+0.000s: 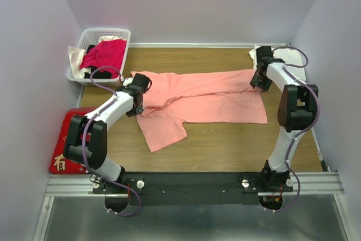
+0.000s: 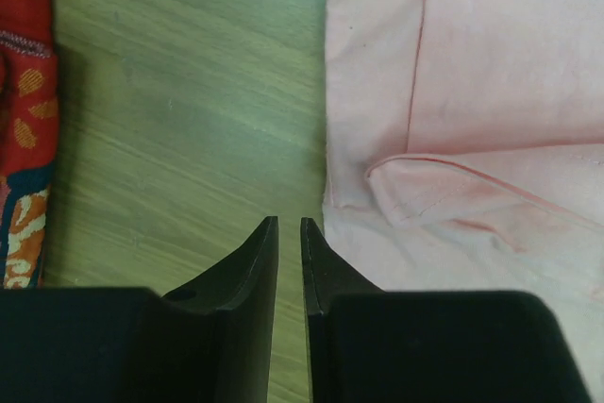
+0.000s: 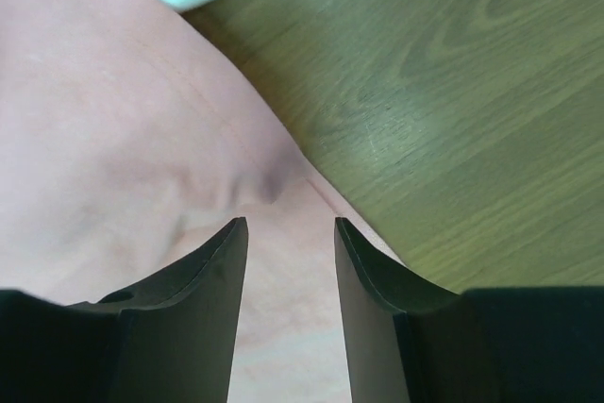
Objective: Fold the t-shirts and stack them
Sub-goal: Fold the tshirt
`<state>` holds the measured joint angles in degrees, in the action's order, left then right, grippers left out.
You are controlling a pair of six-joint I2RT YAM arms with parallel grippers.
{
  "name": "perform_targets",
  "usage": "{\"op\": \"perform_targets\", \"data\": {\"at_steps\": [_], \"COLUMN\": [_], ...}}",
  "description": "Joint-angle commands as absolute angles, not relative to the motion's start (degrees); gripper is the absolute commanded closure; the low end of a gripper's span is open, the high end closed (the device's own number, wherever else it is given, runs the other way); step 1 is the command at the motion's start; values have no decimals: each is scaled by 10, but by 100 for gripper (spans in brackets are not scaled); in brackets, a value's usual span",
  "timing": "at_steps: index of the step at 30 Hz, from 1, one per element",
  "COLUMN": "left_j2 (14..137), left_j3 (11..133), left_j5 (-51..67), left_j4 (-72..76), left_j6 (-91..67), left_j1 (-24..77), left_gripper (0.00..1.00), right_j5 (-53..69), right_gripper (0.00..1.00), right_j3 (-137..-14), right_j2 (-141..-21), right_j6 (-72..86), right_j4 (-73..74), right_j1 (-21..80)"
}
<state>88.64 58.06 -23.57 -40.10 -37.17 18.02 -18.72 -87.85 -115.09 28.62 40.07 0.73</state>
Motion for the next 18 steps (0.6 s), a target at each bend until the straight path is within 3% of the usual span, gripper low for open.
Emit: {"op": "perform_targets", "data": {"at_steps": [1, 6, 10, 13, 18], "left_j2": [841, 823, 836, 863, 908], "left_j3": [577, 591, 613, 627, 660], "left_j5": [-242, -190, -105, -86, -79], "left_j4": [-421, -382, -328, -309, -284], "left_j6": [-390, -365, -342, -338, -330], "left_j1": [185, 186, 187, 187, 185], "left_gripper": [76, 76, 76, 76, 76], "right_j5": [-169, -99, -16, 37, 89], "right_gripper": [49, 50, 58, 64, 64], "right_j3": [-880, -881, -876, -875, -886], "right_j2": [-1088, -1078, -1087, -1104, -1139], "right_j6": [292, 284, 292, 294, 292], "right_j4": [397, 374, 339, 302, 241], "right_j1": [19, 67, 142, 202, 273]}}
